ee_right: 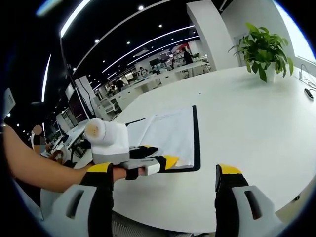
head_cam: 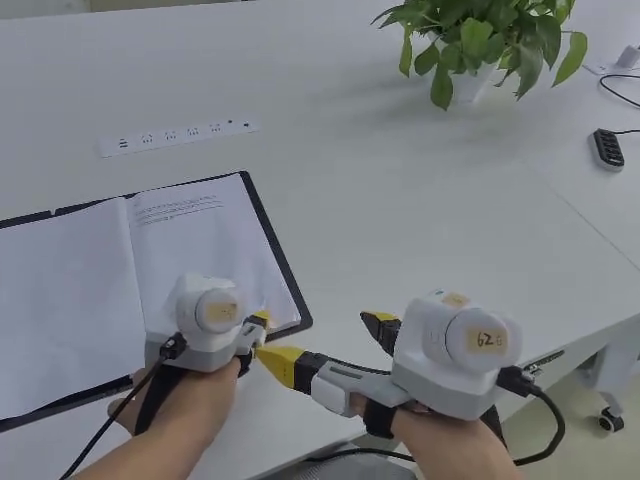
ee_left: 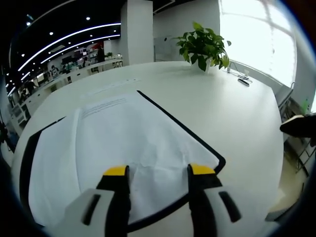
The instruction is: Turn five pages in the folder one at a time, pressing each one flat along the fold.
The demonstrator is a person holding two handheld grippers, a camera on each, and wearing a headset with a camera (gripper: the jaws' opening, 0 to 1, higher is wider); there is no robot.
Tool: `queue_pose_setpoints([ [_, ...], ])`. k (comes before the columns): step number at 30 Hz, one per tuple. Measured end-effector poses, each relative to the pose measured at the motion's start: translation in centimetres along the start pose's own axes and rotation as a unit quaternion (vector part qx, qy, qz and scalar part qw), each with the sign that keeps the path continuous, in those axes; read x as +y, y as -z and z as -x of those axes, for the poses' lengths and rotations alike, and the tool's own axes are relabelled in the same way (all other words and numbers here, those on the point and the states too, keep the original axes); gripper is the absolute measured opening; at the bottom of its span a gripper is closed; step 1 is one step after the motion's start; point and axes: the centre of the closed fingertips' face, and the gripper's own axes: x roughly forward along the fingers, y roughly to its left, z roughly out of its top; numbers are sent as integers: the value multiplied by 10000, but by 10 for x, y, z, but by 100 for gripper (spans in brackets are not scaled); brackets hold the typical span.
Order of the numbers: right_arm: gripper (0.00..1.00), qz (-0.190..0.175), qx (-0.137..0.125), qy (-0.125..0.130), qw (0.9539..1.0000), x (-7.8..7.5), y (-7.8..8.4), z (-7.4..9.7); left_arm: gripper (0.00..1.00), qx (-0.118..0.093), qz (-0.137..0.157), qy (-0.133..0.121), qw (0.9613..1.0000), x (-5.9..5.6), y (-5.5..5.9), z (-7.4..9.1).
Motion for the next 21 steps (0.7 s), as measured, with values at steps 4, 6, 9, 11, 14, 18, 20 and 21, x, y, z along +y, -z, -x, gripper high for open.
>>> queue_pose_setpoints([
  [4, 85, -8, 21, -12, 10000, 1, 1, -1, 43, -6, 27, -54, 10000, 4, -1, 0],
  [6, 85, 11, 36, -13, 10000, 2, 2, -2, 42, 2, 6, -39, 10000, 3, -1, 0],
  [9, 84, -7, 39, -25, 10000, 3, 2, -3, 40, 2, 33, -58, 10000, 4, 0, 0],
  [11, 84, 12, 43, -31, 10000, 3, 2, -3, 36, -6, 0, -54, 10000, 4, -1, 0],
  [14, 84, 6, 45, -29, 10000, 3, 2, -3, 29, -41, 32, -122, 9999, 11, -2, 0],
  [18, 84, -4, 67, -18, 10000, 2, 3, -4, 25, -59, 10, -113, 9999, 12, -3, 1],
  [20, 84, -3, 77, -20, 10000, 1, 4, -6, 22, -53, 64, -157, 9998, 15, -2, 1],
  [21, 84, 2, 85, -24, 10000, 2, 3, -7, 20, -48, 86, -161, 9998, 16, -2, 2],
])
